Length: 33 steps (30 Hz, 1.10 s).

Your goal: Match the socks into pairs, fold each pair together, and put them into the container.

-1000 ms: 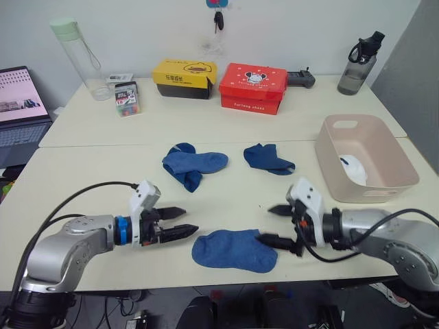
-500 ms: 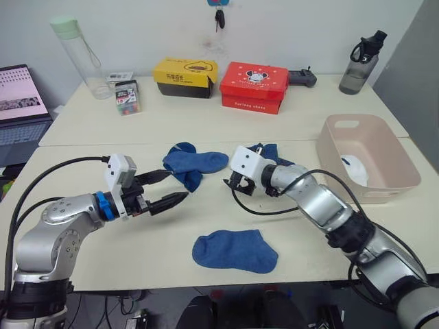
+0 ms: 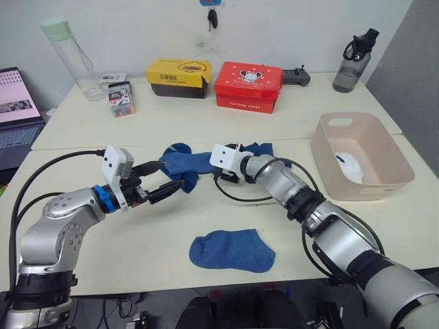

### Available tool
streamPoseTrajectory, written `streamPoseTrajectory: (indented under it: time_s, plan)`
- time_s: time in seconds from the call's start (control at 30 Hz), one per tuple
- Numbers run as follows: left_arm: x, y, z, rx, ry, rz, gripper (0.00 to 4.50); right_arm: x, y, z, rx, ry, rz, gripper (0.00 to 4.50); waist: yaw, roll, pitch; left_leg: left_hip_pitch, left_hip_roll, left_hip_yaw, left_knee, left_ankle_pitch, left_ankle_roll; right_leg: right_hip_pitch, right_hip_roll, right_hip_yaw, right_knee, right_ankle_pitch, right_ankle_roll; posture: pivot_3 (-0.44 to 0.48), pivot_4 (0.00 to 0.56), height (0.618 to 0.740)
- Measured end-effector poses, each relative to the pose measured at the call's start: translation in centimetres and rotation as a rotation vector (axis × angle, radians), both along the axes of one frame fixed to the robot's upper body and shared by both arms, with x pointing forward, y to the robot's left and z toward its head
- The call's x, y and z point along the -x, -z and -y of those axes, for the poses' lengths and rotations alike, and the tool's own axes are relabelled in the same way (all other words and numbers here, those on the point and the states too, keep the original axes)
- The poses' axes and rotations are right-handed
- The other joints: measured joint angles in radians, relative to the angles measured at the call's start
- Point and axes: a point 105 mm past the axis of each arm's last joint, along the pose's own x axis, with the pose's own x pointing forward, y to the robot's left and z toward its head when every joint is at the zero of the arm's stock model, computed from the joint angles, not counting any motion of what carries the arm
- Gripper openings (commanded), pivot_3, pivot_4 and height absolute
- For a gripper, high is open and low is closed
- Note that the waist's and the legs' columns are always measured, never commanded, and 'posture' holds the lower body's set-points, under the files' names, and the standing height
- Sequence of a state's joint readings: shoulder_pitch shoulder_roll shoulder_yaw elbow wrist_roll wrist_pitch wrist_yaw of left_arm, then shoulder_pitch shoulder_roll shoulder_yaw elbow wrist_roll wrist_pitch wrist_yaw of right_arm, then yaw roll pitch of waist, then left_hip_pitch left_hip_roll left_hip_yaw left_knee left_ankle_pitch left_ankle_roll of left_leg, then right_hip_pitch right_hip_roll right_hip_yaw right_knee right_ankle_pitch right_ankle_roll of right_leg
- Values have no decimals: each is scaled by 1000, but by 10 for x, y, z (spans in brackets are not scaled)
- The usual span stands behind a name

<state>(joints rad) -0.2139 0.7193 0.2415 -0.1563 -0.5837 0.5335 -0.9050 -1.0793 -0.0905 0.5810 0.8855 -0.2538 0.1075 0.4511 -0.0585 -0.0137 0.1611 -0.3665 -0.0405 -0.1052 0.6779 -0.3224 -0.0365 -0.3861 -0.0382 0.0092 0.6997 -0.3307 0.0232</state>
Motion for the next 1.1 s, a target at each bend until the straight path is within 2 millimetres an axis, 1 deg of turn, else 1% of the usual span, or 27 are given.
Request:
streamPoseTrajectory:
  time_s: [0.07, 0.17, 0.23, 0.27, 0.47, 0.53, 0.6, 0.63, 0.7, 0.77, 0.8, 0.87, 1.0, 1.07, 1.1]
  plan:
    - [0, -1, 1, -1, 1, 2, 4500, -1, 3, -1, -3, -2, -12, 2150, 0, 0, 0, 0, 0, 0, 0, 0, 0, 0, 0, 0, 0, 0, 0, 0, 150, 740]
    - [0, -1, 1, -1, 0, 2, 4500, 1, 6, -5, -6, -21, -20, 987, -1, 0, 0, 0, 0, 0, 0, 0, 0, 0, 0, 1, 0, 0, 0, 0, 150, 740]
    - [0, -1, 0, -2, -3, 2, 4500, 2, 7, -6, -1, -34, -18, 304, -1, 0, 0, 0, 0, 0, 0, 0, 0, -1, 0, 1, 0, 0, 0, 0, 150, 740]
    - [0, -1, 0, -2, -6, 3, 4500, 3, 6, -7, -3, -44, -16, 53, -1, 0, 0, 0, 0, 0, 0, 0, 0, -1, 0, 1, 0, 0, 0, 0, 150, 740]
    - [-1, -2, 0, -5, -15, 6, 4500, 18, 10, -8, -49, -101, -17, 53, 0, 0, 0, 0, 0, 0, 0, 0, 0, -1, 0, 1, 0, 0, 0, 0, 150, 740]
    - [-1, -3, 1, -8, -12, 11, 4500, 26, 3, -3, -70, -126, 8, 53, 2, 0, 0, -1, 0, 0, 0, 0, 0, -1, 0, 1, 0, 0, 0, 0, 150, 740]
    - [-1, -5, 2, -13, -8, 16, 4500, 37, -7, 8, -86, -143, 39, 53, 5, 0, 0, -2, 0, 0, 0, 0, 0, -1, 0, 1, 0, 0, 0, 0, 150, 740]
    - [0, -5, 3, -15, -5, 19, 4500, 45, -11, 16, -90, -153, 53, 53, 7, 0, 0, -2, 0, 0, 0, 0, 0, -1, 0, 1, 0, 0, 0, 0, 150, 740]
    - [0, -6, 4, -18, -4, 13, 4500, 59, -13, 30, -73, -166, 64, 53, 8, 0, 0, -3, 0, -1, 0, 0, 0, -1, 0, 1, 0, 0, 0, 0, 150, 740]
    - [4, -4, 8, -27, 11, 2, 4500, 78, -6, 55, -13, -176, 50, 53, 13, 0, 0, -3, 0, 0, 0, 0, 0, -1, 0, 1, 0, 0, 0, 0, 150, 740]
    - [5, -2, 10, -30, 20, -5, 4500, 83, -2, 67, 14, -166, 33, 53, 16, 0, 0, -2, 0, 0, 0, 0, 0, -1, 0, 1, 0, 0, 0, 0, 150, 740]
    - [7, 0, 14, -37, 41, -12, 4500, 89, 1, 89, 67, -144, 14, 53, 19, 0, 0, -2, 0, 0, 0, 0, 0, -1, 0, 1, 0, 0, 0, 0, 150, 740]
    - [9, 4, 19, -61, 80, -30, 4500, 97, -3, 133, 199, -111, 12, 53, 21, 0, 0, -2, 0, 0, -1, 0, 0, 0, 0, 1, -1, 0, 0, 0, 150, 740]
    - [9, 5, 19, -64, 83, -31, 4500, 98, -1, 143, 233, -96, 5, 53, 19, 0, 0, -2, 0, 0, -1, 0, 0, 0, 1, 2, 0, 0, 0, 0, 150, 740]
    - [10, 5, 19, -65, 90, -31, 4500, 98, 0, 145, 248, -97, 4, 246, 19, 0, 0, -2, 0, 0, -1, 0, 0, 0, 1, 2, 0, 0, 0, 0, 150, 740]
